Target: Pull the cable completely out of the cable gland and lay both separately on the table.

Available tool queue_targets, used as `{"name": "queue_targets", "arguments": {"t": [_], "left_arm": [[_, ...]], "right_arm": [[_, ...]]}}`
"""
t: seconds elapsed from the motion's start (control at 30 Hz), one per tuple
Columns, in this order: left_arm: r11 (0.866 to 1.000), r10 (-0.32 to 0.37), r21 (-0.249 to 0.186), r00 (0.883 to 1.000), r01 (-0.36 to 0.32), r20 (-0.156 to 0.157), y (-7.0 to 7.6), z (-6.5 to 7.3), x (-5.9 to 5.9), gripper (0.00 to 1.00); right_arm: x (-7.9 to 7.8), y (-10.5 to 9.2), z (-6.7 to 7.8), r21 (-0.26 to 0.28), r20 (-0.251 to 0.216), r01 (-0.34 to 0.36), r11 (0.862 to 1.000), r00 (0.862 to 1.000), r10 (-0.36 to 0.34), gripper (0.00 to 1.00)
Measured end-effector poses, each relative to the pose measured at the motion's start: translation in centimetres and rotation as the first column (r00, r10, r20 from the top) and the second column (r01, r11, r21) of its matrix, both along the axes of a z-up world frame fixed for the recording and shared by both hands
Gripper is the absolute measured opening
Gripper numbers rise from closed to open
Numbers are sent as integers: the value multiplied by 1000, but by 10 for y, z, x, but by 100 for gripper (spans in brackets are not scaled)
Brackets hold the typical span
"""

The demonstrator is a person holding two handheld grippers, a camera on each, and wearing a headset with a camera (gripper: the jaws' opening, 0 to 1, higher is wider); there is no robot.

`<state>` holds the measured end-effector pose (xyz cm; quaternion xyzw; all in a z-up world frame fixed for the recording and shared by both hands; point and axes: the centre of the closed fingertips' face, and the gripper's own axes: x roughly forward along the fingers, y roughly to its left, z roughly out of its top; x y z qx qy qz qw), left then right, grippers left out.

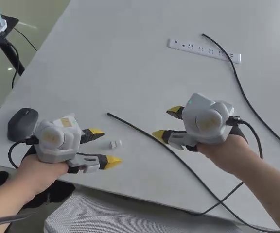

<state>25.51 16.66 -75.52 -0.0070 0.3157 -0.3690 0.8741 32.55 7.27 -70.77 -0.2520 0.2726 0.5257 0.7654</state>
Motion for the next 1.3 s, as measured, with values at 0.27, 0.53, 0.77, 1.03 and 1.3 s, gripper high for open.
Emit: {"name": "queue_targets", "arguments": {"t": [0.27, 0.53, 0.77, 1.03, 1.3], "left_arm": [[998, 51, -21, 999, -51, 16, 2, 19, -12, 65], [997, 83, -15, 996, -82, 34, 6, 39, -29, 71], [990, 133, -42, 991, -131, 31, 8, 45, -40, 75], [984, 159, -79, 987, -157, 17, 9, 54, -44, 80], [987, 149, -55, 989, -148, 21, 9, 57, -48, 84]], "right_arm": [[-21, -31, 7, 53, -22, 59, 997, 998, -58, 46], [-45, -59, 20, 149, -68, 146, 978, 988, -137, 55], [-59, -80, 30, 190, -67, 189, 963, 982, -179, 66], [-76, -99, 28, 224, -103, 258, 940, 965, -240, 68], [-82, -125, 19, 221, -140, 309, 925, 949, -283, 73]]}}
